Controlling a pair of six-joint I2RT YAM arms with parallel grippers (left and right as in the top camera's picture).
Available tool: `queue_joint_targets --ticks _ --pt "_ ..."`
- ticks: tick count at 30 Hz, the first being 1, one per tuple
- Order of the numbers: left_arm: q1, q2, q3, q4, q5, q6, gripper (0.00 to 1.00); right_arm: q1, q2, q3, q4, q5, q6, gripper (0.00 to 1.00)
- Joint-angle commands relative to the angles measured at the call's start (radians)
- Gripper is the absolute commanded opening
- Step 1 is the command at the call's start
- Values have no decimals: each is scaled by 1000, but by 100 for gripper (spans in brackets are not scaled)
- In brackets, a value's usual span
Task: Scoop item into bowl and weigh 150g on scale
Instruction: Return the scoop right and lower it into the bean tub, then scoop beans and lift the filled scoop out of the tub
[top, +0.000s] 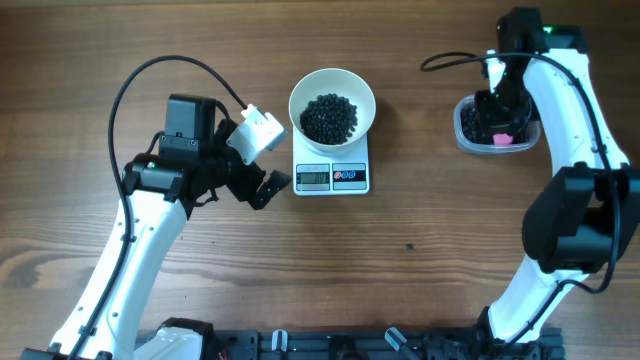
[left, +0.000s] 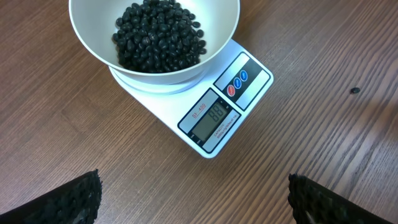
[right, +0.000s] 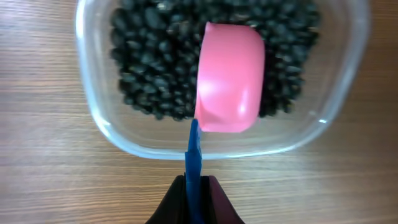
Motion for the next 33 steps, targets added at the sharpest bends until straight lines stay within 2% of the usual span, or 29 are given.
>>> queue_joint_targets --ticks 1,22,33 --pt "-4 -14 1 0 9 19 100 0 27 -9 -24 -188 -31 4" --pt "-4 -14 1 0 9 19 100 -229 23 -6 -90 -592 -91 4" --pt "-4 -14 1 0 9 19 100 -229 23 -6 -84 -624 -79 4"
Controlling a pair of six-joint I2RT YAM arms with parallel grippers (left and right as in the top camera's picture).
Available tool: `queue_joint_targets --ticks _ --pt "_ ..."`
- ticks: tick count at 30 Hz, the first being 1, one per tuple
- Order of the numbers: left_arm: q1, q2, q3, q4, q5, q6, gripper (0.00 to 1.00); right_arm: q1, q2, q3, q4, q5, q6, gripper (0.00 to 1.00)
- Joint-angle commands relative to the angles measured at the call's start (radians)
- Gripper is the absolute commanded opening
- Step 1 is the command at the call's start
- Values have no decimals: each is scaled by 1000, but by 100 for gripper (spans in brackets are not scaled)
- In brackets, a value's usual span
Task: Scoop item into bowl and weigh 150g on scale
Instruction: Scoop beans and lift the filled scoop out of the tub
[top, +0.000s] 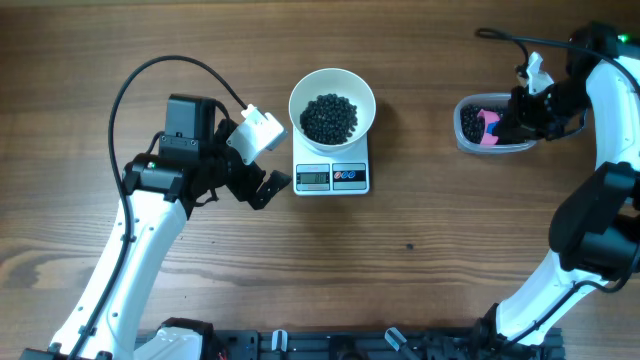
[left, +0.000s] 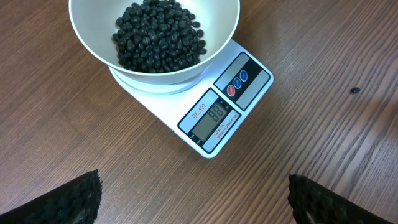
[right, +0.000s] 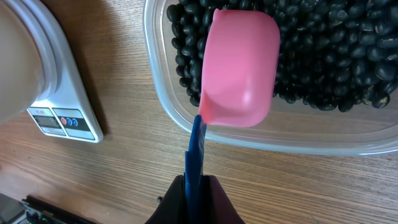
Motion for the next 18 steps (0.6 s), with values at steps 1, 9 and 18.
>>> queue_joint_targets --ticks 1,9,18 --pt "-4 -14 1 0 9 19 100 11 18 -6 -18 -100 1 4" --pt "-4 -14 1 0 9 19 100 -100 18 -6 -29 -196 -34 4" --pt "-4 -14 1 0 9 19 100 -248 18 -6 -74 -209 -113 4"
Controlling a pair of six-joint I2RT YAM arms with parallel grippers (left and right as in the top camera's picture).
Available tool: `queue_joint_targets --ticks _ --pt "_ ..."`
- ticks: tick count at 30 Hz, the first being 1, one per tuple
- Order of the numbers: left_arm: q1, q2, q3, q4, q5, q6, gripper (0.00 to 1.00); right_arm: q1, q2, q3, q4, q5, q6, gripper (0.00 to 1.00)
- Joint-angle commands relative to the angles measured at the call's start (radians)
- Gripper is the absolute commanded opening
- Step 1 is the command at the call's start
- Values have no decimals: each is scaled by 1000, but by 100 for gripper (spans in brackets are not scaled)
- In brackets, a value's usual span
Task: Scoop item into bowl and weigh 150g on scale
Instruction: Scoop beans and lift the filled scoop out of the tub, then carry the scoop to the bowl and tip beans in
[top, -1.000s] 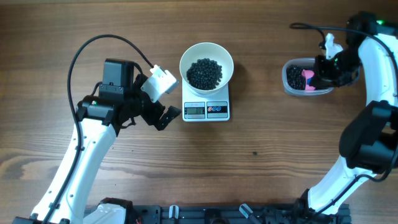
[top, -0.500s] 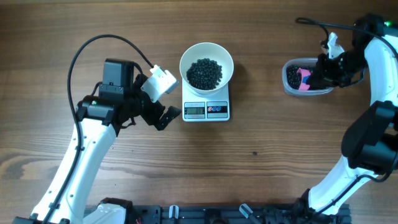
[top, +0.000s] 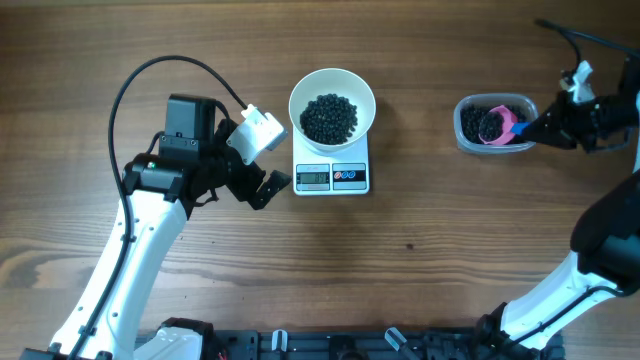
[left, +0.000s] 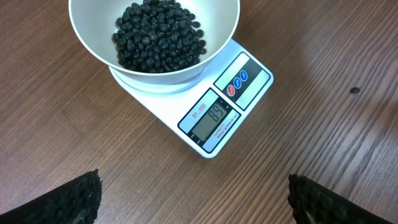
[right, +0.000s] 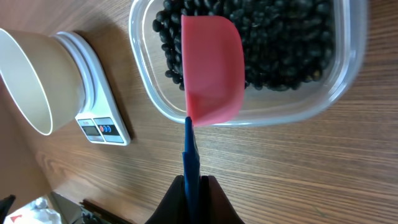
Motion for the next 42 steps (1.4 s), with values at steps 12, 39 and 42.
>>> queue_joint_targets --ticks 12,39,42 --pt "-4 -14 1 0 9 19 100 -66 14 -6 -137 -356 -282 4" --pt "-4 -14 1 0 9 19 100 529 13 267 -11 -215 33 4" --pt "-4 -14 1 0 9 19 100 617 13 267 60 -85 111 4"
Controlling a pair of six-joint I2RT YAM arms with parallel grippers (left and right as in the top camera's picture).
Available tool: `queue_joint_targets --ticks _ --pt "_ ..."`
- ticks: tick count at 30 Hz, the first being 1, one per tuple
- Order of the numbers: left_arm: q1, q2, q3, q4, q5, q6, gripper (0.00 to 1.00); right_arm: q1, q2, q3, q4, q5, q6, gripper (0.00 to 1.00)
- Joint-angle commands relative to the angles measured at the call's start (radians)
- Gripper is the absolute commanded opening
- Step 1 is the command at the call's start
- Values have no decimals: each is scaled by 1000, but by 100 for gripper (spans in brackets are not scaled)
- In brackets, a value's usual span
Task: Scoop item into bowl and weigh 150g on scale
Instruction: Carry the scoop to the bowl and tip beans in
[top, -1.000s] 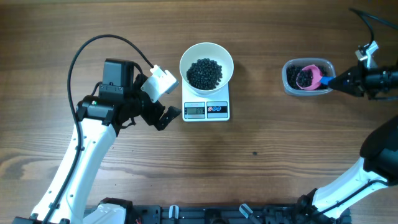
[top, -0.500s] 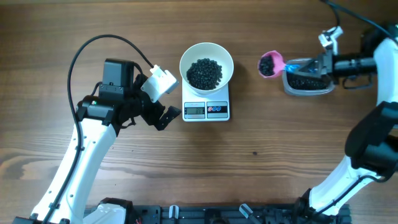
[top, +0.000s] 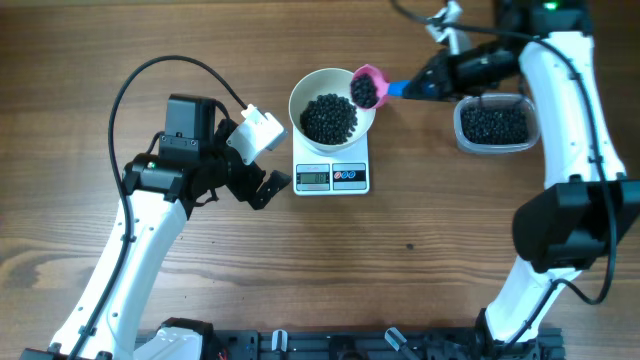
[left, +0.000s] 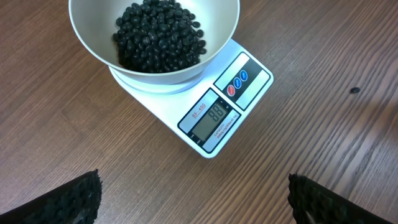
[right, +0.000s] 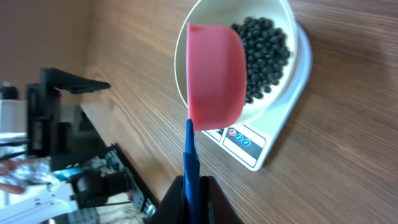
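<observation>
A white bowl (top: 332, 110) of black beans sits on a white scale (top: 332, 176). Over the bowl's right rim hangs a pink scoop (top: 365, 88) with beans in it. My right gripper (top: 425, 87) is shut on its blue handle (right: 191, 155). In the right wrist view the scoop (right: 214, 74) shows its pink underside above the bowl (right: 291, 25). My left gripper (top: 262, 180) stands open left of the scale, nothing between its fingers (left: 81, 193). The scale's display (left: 216, 113) shows two digits, near 88.
A clear container (top: 492, 123) of black beans stands to the right of the scale, under my right arm. A black cable (top: 130, 90) loops over the table behind my left arm. The robot base runs along the near edge.
My right gripper with the scoop was at the bean container on the right. Now it holds the scoop, with beans in it, over the bowl's right rim. The left arm has not moved.
The right gripper held the pink scoop over the beans in the container. Then the arm stood further right, the scoop still at the container, then tilted in among the beans. Now the loaded scoop is at the bowl. The left gripper stayed open by the scale throughout.
</observation>
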Motion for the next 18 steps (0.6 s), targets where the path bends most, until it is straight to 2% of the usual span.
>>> queue_joint_targets --ticks 1,10,18 --pt "-4 -14 1 0 9 19 100 87 11 23 61 188 109 4" --pt "-4 -14 1 0 9 19 100 316 11 23 165 694 165 4" --pt "-4 -14 1 0 9 19 100 441 11 23 224 941 169 4"
